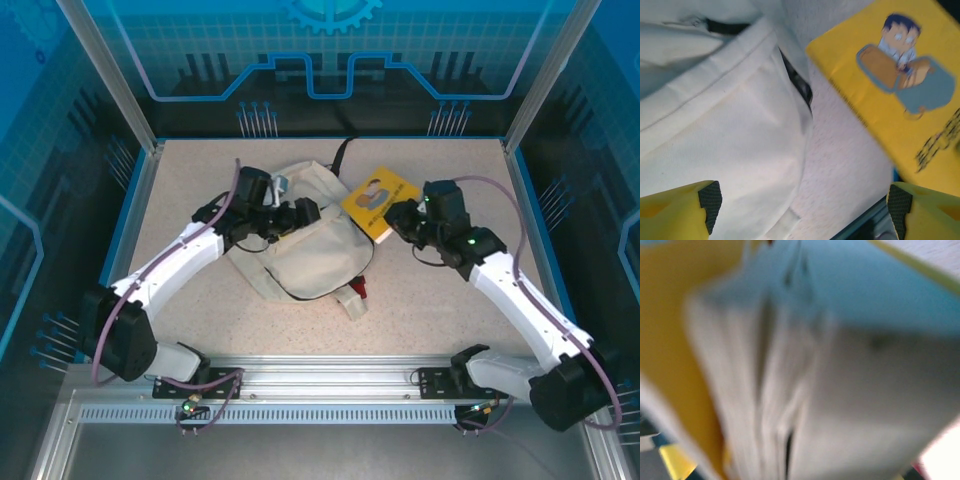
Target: Pack the student bag
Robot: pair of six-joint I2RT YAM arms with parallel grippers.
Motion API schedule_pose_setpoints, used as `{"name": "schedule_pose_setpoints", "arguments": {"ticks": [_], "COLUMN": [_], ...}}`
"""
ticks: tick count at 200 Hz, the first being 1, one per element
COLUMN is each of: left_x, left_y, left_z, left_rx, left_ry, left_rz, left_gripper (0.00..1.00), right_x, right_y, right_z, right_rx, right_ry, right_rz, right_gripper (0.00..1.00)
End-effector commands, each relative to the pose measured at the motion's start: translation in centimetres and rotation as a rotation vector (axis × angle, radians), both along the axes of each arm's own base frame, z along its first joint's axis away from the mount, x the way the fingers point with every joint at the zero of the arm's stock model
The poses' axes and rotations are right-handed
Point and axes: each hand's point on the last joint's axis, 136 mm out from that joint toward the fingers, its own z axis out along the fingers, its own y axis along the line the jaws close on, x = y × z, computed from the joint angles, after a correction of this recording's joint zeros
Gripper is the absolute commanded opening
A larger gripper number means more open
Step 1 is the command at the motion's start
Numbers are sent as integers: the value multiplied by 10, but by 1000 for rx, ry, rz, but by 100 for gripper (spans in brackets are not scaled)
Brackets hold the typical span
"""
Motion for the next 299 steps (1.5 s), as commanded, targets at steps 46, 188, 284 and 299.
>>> {"name": "schedule_pose_setpoints", "arguments": {"ticks": [46,188,284,299], "left_x": [-43,-35,-30,-31], "left_y": [-48,-96,-104,-106], "left_z": [-38,-135,-97,-90], "left_rx": [360,793,736,720], "left_ry": [16,88,6,-8], "left_rz": [-292,-300,-334,-344], "left_gripper": [80,57,18,18], "right_x": [-32,-38,-38,-39], "right_y": [-82,-92,-91,-91], "right_z": [14,-13,-14,-14], "right_rx": [-133,-60,-54,-55], "right_ry": [-16,43,44,45], "right_rz": [-149,-195,-193,-193], "right_gripper": [12,13,13,13]}}
